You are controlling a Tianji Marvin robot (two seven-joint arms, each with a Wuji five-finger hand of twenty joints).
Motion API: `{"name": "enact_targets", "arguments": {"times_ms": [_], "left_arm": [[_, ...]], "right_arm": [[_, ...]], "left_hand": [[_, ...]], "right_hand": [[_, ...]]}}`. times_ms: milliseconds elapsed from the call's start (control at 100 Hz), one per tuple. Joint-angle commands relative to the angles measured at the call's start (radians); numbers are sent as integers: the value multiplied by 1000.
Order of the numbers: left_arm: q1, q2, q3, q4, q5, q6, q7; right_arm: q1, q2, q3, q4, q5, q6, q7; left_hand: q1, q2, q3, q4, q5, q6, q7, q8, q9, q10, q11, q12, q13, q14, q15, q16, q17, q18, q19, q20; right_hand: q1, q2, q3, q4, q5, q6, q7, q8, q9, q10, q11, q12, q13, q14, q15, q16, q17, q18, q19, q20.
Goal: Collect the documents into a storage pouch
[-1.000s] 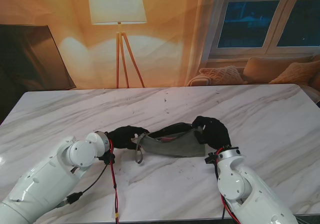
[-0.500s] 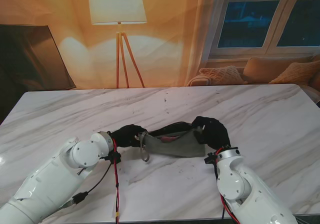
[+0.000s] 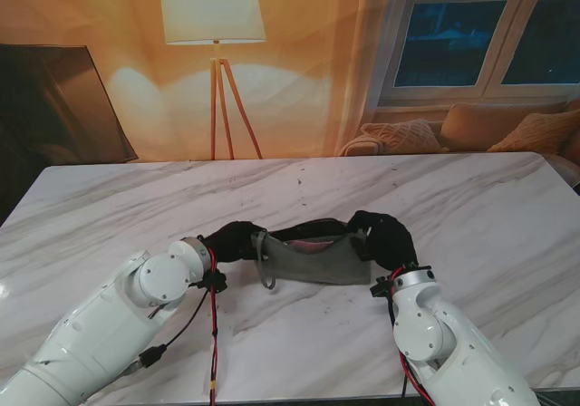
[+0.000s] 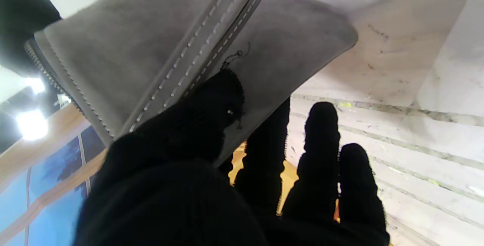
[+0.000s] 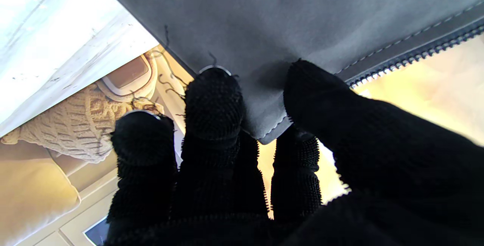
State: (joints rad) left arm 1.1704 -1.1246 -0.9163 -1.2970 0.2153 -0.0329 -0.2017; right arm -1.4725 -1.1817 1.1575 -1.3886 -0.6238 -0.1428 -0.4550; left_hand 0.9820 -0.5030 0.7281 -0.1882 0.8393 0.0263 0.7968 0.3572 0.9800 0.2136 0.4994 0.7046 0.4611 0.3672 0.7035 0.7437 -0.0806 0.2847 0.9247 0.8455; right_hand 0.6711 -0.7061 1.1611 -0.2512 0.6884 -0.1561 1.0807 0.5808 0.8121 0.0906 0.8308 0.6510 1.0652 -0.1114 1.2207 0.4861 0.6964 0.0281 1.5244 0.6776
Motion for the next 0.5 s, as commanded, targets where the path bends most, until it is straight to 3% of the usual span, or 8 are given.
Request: {"name": "enact_targets", "arguments": {"times_ms": [0,260,490], "left_arm": [[4,-23,-1,7,-11,6,18],[14,-48,-8,26,-13,20,108],[26,-66,-22,34,-14,42,179]], "right_arm": [[-5,-1,4,-9,-5,5,20],[-17,7,40,-36,-29,6,33],[-31,13,80,-67,-45,9,48]], "left_hand": [[51,54,-25,-4,32,-3,67,42,77,26,121,64,36,31,40,23,0,1,50,-17],[67,55,-6,-2,36,-8,87,107,85,53,185,81,52,66,92,47,10,8,112,-36],[71,60,2,-1,39,-9,84,143,85,60,190,85,50,81,101,50,10,11,135,-45]], "right_hand": [[-23,22,-14,-31,-19,-7,-16,-20,-18,-19,5,6,-23,-7,-27,19,-26,3,5,2],[-93,39,-16,-33,-92,2,-114,-88,-115,-34,-36,-22,-93,12,-60,44,-99,6,-4,13],[-155,74,3,14,-121,24,-260,-62,-211,-31,-70,-68,-166,23,-120,57,-164,3,-37,31]]}}
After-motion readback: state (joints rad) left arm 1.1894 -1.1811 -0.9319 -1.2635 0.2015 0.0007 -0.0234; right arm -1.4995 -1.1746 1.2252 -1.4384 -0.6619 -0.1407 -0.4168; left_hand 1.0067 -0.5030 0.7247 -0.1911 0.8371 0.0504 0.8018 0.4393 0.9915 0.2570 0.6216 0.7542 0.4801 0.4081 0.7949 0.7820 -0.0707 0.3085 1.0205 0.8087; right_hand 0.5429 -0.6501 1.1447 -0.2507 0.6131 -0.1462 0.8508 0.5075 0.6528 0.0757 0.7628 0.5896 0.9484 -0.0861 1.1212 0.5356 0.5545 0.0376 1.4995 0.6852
